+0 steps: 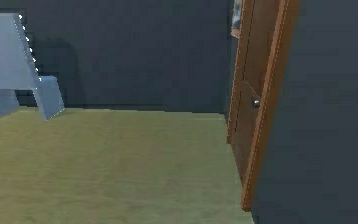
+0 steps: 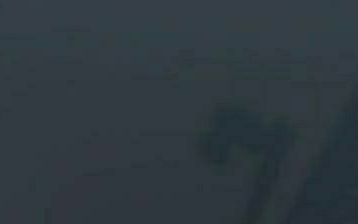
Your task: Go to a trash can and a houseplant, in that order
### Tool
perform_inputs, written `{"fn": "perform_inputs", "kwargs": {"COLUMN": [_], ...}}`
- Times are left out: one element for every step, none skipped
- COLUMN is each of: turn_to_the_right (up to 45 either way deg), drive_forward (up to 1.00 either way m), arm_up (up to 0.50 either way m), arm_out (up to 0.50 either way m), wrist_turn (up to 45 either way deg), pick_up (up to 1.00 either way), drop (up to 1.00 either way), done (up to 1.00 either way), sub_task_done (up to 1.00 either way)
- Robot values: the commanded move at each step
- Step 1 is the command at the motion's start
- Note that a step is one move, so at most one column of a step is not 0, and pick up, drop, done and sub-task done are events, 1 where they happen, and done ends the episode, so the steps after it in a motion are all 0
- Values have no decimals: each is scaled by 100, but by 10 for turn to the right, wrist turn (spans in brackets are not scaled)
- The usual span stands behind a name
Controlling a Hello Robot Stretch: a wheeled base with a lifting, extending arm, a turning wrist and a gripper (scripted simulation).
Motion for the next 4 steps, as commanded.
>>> {"fn": "perform_inputs", "kwargs": {"turn_to_the_right": [-450,-90,0,-450], "drive_forward": [0,0,100,0], "arm_up": [0,0,0,0], "arm_out": [0,0,0,0], "wrist_turn": [0,0,0,0], "pick_up": [0,0,0,0], "drop": [0,0,0,0], "done": [0,0,0,0], "sub_task_done": [0,0,0,0]}}
